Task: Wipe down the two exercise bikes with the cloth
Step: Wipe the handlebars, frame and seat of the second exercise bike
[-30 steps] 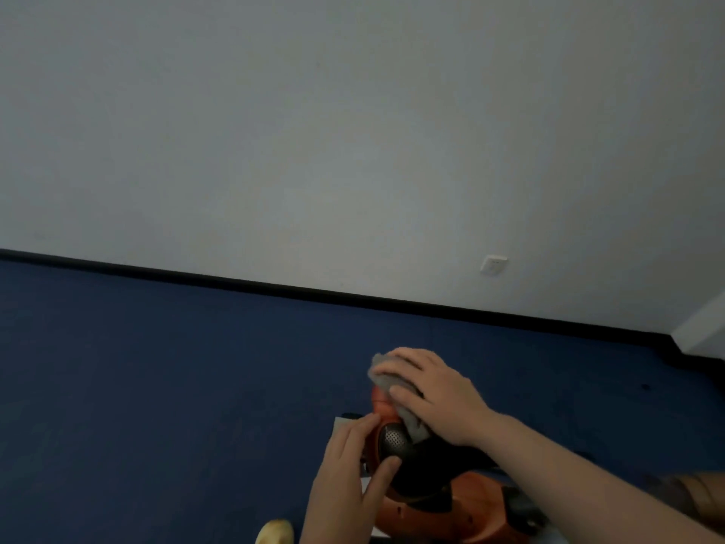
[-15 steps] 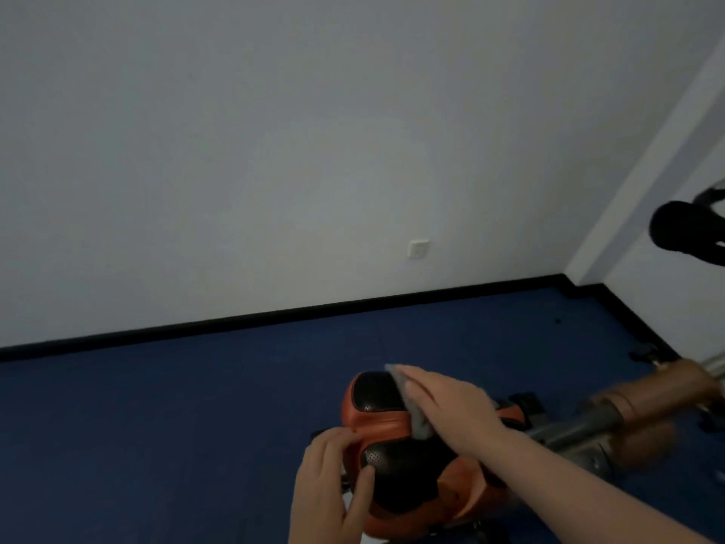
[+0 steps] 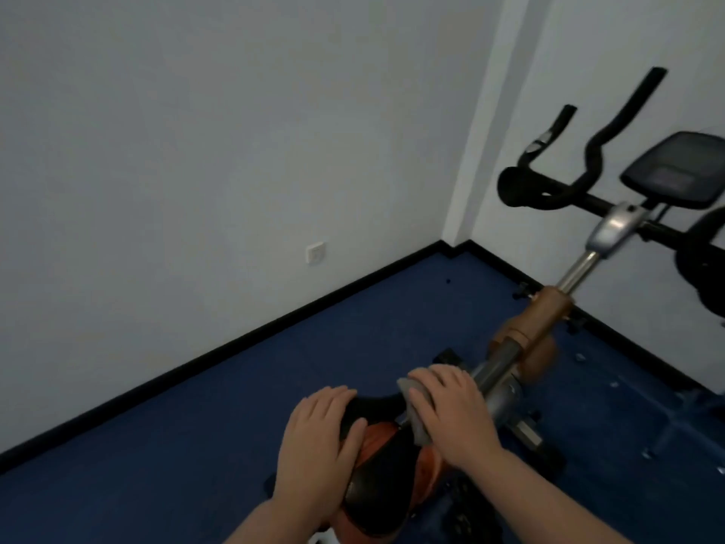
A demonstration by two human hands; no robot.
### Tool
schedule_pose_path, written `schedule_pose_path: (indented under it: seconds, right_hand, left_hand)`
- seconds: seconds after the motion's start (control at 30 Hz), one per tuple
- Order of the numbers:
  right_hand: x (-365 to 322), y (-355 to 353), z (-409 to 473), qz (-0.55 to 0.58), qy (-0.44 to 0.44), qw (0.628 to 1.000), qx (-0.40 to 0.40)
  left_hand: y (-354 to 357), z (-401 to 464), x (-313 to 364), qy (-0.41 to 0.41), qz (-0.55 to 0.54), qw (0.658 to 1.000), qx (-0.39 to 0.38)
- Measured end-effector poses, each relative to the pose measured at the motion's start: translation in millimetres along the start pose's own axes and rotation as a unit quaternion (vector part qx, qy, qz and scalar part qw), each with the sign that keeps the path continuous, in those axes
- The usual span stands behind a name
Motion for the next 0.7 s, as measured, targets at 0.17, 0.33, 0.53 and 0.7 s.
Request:
schedule_pose_path:
  seconds: [0.17, 0.33, 0.53, 0.7]
  right_hand:
    - [-13.5, 8.8, 14.6, 0.031, 0.233, 0.972, 0.022]
    - [-56.2, 27.0, -33.4, 0.010, 0.247, 0.969, 0.004]
    - [-57.8, 8.6, -14.8, 0.022, 0.315, 0.949, -0.003]
    - [-116.5, 16.7, -54.3, -0.031, 0.290, 0.956, -0.012]
  left_hand:
    - [7.5, 17.4, -7.7, 0.023, 0.021, 0.999, -0.015]
    - [11.5, 20.2, -9.8, 0.040, 0.013, 0.999, -0.018]
    - [10.3, 29.8, -26.0, 0.053, -0.108, 0.989, -0.091]
    - [11.6, 34.5, -34.8, 0.048, -0.166, 0.979, -0.105]
Point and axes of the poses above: each hand's wrist, its own z-axis towards the middle knuckle, its own y-axis out of the palm, x = y × z, the point moved 3 cm from there along z, towards the middle knuckle, and after that the axes turned 8 degrees about x, right-handed, at the moved point
